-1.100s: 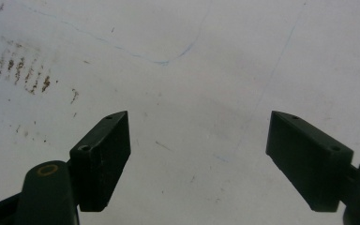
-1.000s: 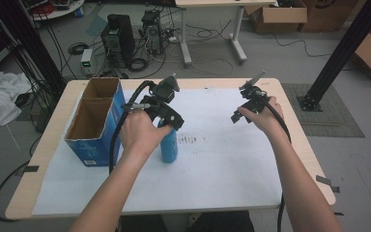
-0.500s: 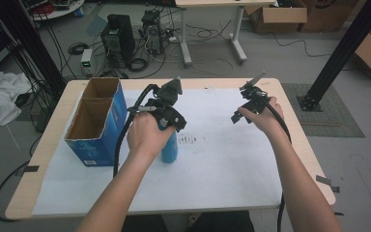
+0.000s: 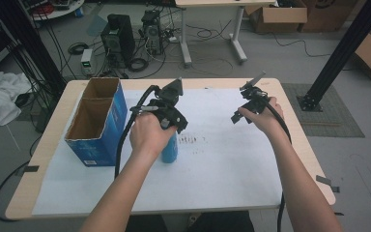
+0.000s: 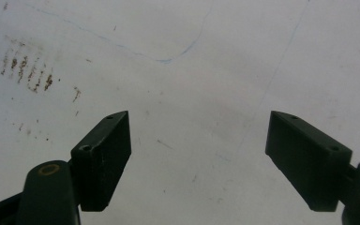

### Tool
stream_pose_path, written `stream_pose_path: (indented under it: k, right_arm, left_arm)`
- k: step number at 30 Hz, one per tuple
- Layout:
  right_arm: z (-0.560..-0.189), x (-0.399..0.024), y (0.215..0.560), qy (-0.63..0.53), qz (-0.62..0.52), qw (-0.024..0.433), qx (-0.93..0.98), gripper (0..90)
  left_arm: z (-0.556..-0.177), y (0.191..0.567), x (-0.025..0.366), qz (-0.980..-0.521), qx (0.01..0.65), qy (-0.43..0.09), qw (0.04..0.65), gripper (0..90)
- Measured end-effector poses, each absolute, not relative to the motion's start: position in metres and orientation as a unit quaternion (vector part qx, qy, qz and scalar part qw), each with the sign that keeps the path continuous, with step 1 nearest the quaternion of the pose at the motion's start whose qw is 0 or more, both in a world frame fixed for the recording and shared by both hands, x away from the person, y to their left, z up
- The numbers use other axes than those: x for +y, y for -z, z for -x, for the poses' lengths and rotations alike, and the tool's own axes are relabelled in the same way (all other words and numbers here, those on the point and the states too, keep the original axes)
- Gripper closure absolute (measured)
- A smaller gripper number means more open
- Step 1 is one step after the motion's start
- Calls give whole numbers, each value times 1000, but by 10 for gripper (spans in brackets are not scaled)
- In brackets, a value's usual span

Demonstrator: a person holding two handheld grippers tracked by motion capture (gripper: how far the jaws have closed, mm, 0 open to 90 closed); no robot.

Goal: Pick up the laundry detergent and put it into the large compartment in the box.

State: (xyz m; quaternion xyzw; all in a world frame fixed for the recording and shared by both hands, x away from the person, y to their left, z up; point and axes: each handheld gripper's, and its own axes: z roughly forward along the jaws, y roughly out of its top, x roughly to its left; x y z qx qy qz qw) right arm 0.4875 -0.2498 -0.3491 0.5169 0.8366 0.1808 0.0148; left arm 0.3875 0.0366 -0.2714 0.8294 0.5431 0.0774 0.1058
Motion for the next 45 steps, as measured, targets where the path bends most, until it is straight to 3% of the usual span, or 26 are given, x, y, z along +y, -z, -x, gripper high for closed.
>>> stream_pose_path:
  k: [45]
  right_arm:
    - [-488,-250,354,-175,-518,11,837,225]
  left_arm:
    - [-392,285,34,-817,566,-88,69,262]
